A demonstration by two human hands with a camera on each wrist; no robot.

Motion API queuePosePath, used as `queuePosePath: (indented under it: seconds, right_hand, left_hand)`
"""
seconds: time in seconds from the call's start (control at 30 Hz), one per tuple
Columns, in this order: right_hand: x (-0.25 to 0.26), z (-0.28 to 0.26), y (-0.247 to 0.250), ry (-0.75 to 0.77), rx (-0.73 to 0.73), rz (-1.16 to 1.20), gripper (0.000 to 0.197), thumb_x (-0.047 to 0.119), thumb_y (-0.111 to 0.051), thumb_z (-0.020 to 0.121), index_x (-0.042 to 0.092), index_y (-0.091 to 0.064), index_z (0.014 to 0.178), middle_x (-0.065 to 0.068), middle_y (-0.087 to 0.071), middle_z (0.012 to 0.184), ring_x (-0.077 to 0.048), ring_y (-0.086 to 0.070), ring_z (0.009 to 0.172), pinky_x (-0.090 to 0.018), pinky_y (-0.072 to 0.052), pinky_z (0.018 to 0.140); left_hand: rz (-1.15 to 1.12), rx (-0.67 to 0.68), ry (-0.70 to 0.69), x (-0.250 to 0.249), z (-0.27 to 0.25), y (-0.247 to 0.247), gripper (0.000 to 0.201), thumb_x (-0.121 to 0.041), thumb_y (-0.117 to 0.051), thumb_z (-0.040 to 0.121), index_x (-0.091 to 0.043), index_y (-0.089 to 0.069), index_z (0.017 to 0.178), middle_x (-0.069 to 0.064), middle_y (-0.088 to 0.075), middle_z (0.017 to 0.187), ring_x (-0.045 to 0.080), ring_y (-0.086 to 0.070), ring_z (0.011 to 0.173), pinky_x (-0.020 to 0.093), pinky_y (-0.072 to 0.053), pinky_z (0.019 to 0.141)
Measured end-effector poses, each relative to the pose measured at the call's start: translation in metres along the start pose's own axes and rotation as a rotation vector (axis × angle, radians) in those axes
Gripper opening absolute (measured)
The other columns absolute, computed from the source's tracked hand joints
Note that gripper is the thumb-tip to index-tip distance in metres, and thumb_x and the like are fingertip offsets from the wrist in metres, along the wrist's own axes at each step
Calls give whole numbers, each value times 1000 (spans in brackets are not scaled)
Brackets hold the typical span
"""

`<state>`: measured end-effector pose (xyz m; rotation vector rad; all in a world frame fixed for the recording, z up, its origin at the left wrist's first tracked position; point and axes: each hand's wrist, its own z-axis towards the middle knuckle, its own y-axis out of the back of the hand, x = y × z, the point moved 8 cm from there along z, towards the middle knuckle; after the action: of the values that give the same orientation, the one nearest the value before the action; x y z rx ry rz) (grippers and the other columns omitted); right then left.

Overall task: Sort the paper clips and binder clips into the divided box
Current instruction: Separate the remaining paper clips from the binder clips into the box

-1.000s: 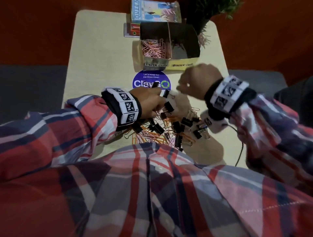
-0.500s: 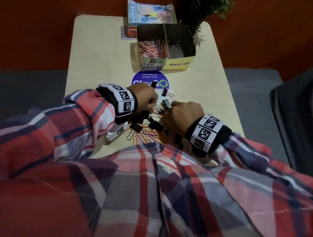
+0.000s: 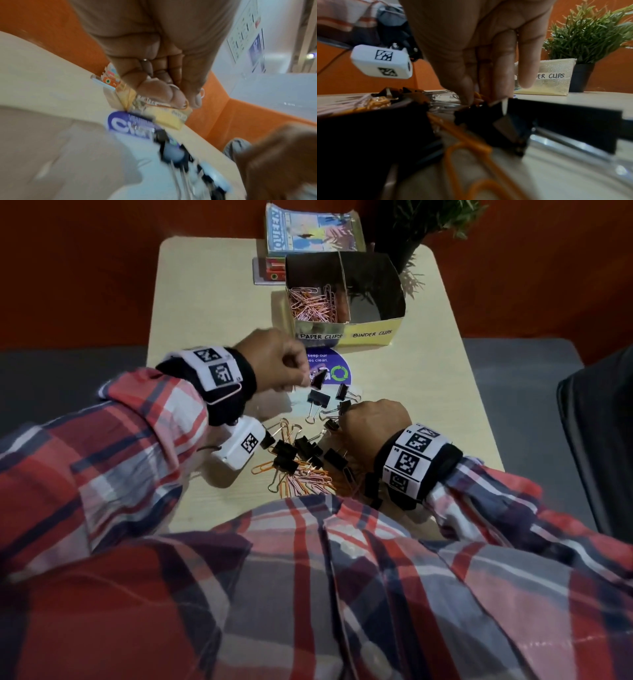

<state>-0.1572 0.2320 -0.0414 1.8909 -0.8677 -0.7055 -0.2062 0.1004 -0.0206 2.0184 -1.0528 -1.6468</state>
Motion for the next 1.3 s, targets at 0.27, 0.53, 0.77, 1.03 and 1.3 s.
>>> queuePosePath:
  seconds: [0.27,0.53,0.77,1.03,1.3]
  right_hand:
    - [3,1,4,32,35,-4,25,26,-45,95,14,-64,108,-7,-66,110,-30,-63,99,-31,-39,70]
    - [-20,10,1,-68,-40,149,35,44,-43,94,17,-67,95,-10,-68,98,-32,-60,83,-27,-36,66]
    - [-53,10,-1,-167,3,535,13,38,-67,84,27,-68,77,1,-67,78,-20,-60,74,-25,-41,64]
    - [-80,20,31,-116,-158,856,17,7,-68,81,11,-66,65,-7,-70,62,-19,-67,58,-31,-56,69]
    - [-70,89,125,-141,-369,371,17,24,-56,86,15,-71,88,-8,-70,88,-25,-67,79,-30,-55,75]
  left_hand:
    - [85,-324,-38,-31,60,71,7,-14,-68,84,-11,-70,89,1,-70,80,13,-64,72,33,-56,80]
    - [301,-260,-7,-27,87,58,32,-13,-60,88,-15,-63,120,8,-66,120,25,-59,112,31,-44,99]
    - [200,-218,-18,-12,17,53,21,-15,-61,89,-21,-64,109,-3,-62,104,15,-56,90,27,-42,74]
    - [486,197,89,54,-56,-20,28,-37,-69,81,-27,-63,106,-7,-51,98,15,-52,89,33,-46,75]
    - [467,96,92,56,-67,-23,15,-25,-66,83,-25,-59,97,-6,-50,94,17,-51,87,28,-38,70]
